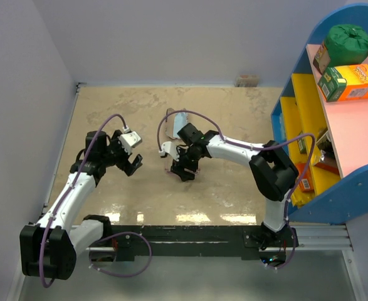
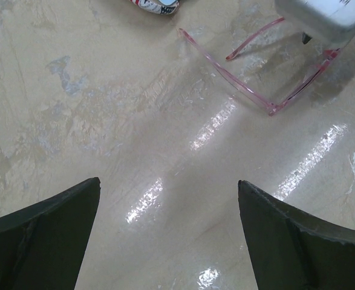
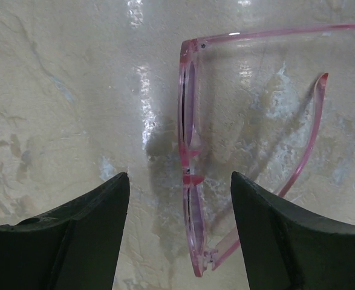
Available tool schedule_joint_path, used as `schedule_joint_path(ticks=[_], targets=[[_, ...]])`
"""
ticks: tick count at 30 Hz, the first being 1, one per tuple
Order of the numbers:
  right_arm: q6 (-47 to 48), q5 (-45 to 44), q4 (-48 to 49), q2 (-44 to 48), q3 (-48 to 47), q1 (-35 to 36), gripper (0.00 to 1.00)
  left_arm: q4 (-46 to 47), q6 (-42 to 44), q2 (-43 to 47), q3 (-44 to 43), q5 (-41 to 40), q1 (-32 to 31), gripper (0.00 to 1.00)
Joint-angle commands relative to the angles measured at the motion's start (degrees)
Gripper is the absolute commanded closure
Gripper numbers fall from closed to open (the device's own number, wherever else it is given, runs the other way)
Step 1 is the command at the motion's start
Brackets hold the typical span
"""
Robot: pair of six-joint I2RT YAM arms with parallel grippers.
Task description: Organize the sunglasses
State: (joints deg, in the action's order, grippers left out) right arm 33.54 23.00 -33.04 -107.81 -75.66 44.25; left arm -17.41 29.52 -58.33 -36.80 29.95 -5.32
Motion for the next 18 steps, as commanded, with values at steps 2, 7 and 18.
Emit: schedule_joint_path(ticks=[2, 7, 18], targets=[[-0.6, -3.6, 3.7, -1.6, -1.0, 0.8, 0.3, 1.4, -0.2, 0.3, -0.4, 2.0, 0.7, 0.0], [0.0, -4.5, 3.4, -2.4, -1.1, 1.4, 0.36, 1.7, 0.1, 0.1, 0.0, 2.3, 0.8, 0.0], [1.4, -1.9, 2.9, -0.9, -0.4, 1.5, 0.62, 1.7, 0.5, -0.7, 0.1, 2.7, 0.8, 0.0]])
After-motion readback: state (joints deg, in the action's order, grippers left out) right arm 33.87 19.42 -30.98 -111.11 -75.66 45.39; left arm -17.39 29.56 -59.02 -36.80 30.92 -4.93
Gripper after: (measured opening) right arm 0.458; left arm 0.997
